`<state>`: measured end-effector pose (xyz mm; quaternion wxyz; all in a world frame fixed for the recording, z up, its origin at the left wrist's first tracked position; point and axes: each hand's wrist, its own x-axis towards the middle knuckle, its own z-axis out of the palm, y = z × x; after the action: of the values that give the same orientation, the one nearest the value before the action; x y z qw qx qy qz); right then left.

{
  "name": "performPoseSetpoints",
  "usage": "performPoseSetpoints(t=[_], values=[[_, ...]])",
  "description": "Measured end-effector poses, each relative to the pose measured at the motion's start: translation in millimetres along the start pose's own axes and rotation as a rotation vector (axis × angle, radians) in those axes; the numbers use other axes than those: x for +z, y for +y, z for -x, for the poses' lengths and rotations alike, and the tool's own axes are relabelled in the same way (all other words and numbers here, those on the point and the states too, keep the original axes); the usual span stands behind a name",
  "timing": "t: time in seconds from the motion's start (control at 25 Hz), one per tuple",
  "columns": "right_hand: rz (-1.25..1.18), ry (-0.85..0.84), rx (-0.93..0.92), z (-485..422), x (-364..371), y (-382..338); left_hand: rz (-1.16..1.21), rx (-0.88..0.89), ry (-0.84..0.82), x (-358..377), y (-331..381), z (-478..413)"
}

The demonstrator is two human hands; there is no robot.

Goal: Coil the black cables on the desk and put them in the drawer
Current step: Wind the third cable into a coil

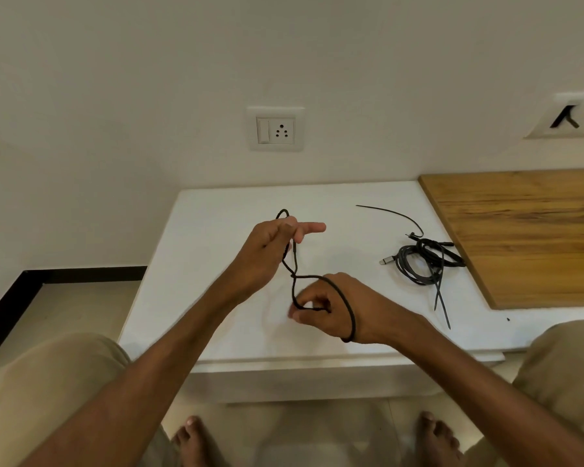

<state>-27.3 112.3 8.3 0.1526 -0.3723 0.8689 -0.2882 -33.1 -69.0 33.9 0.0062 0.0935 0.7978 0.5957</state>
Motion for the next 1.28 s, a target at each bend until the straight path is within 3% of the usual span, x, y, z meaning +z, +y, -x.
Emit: performPoseSetpoints(t=[0.08, 0.2, 0.32, 0.4, 0.52, 0.68, 0.84, 0.92, 1.08, 1.24, 1.28], values=[[0.127, -0.010, 0.173, 0, -3, 8, -0.164, 0.064, 0.047, 1, -5, 0], [0.057, 0.126, 0.348, -2, -16, 17, -0.297, 0.090, 0.129, 3, -9, 0], [-0.335, 0.192, 0.438, -1, -28, 19, -0.362, 0.078, 0.213, 4, -9, -1], [-0.660, 0.143, 0.492, 3, -33, 17, -0.449, 0.045, 0.196, 6, -10, -1], [-0.949, 0.038, 0.517, 6, -39, 18, -0.723, -0.031, 0.087, 8, -7, -2], [-1.505, -0.029, 0.560, 5, -46, 25, -0.833, -0.034, 0.087, 7, -5, -6], [-1.787, 0.158, 0.589, 1, -45, 23, -0.935, -0.022, 0.115, 10, -5, -6], [-1.665, 0.237, 0.598, 3, -44, 20, -0.871, -0.067, 0.114, 9, -10, -6], [-0.793, 0.284, 0.578, 8, -37, 9, -0.815, -0.102, 0.119, 12, -12, -1], [-0.311, 0.719, 0.299, 4, -27, 3, -0.826, -0.061, 0.111, 20, -8, 3], [-0.252, 0.744, 0.241, 3, -24, 3, -0.809, -0.048, 0.099, 23, -7, 4]])
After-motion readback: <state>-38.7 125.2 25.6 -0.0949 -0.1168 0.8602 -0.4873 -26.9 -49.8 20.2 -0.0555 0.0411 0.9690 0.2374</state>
